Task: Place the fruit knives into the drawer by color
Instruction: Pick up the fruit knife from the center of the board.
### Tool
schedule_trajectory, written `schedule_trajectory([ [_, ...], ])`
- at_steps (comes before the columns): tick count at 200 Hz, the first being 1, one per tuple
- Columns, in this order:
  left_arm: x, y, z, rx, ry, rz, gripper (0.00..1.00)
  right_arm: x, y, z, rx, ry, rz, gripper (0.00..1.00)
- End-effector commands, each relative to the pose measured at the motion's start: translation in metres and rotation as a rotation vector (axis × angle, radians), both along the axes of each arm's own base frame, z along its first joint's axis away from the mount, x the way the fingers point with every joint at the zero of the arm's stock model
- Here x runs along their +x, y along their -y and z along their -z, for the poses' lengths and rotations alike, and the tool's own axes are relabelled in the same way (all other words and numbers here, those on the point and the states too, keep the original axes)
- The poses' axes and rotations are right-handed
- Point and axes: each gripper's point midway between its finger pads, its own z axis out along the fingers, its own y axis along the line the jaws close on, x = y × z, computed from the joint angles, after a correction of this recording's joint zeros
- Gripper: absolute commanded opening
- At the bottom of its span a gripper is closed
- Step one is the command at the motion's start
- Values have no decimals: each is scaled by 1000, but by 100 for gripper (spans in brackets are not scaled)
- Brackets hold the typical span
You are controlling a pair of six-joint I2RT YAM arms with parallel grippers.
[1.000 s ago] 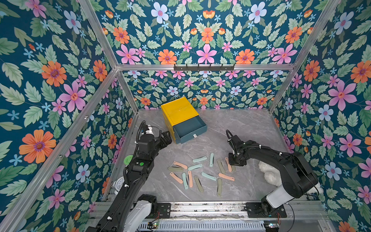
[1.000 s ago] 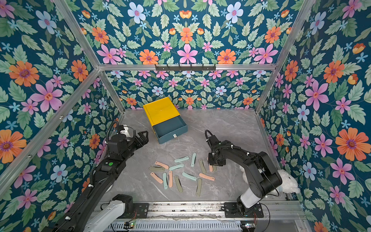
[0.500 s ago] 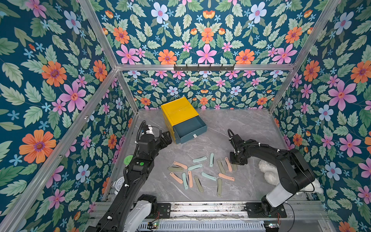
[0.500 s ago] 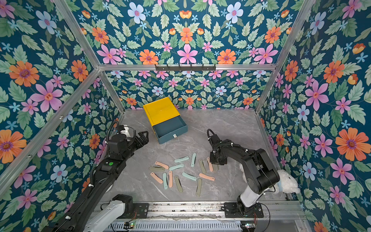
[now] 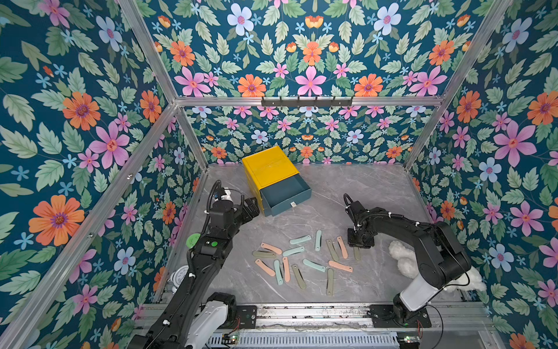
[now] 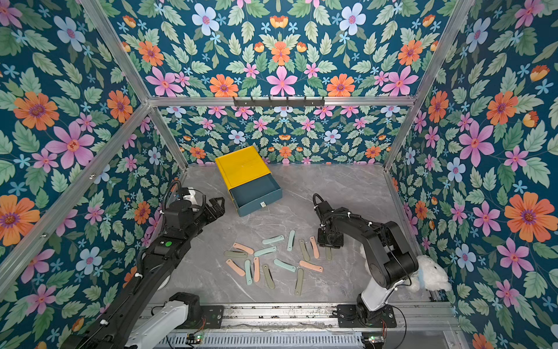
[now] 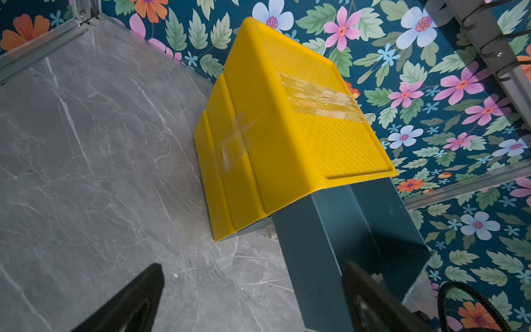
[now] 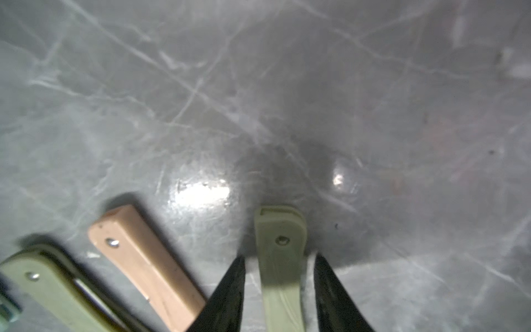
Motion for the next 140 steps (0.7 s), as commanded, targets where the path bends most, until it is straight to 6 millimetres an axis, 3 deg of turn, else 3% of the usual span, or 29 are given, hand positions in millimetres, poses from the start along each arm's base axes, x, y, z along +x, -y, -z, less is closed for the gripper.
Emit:
schedule_trajectory([
  [1, 4, 1, 2, -1, -13, 3, 99, -16, -1, 13, 6, -86, -4, 38],
  [38, 6, 8, 11, -29, -43, 23, 99, -9, -4, 13, 18, -61, -10, 26],
  [89, 4, 9, -7, -24, 5, 44, 100, 11, -9, -6, 50, 52, -10, 15],
  [140, 0, 10, -31, -19, 63, 61, 99, 36, -27, -81, 189, 294, -40, 12],
])
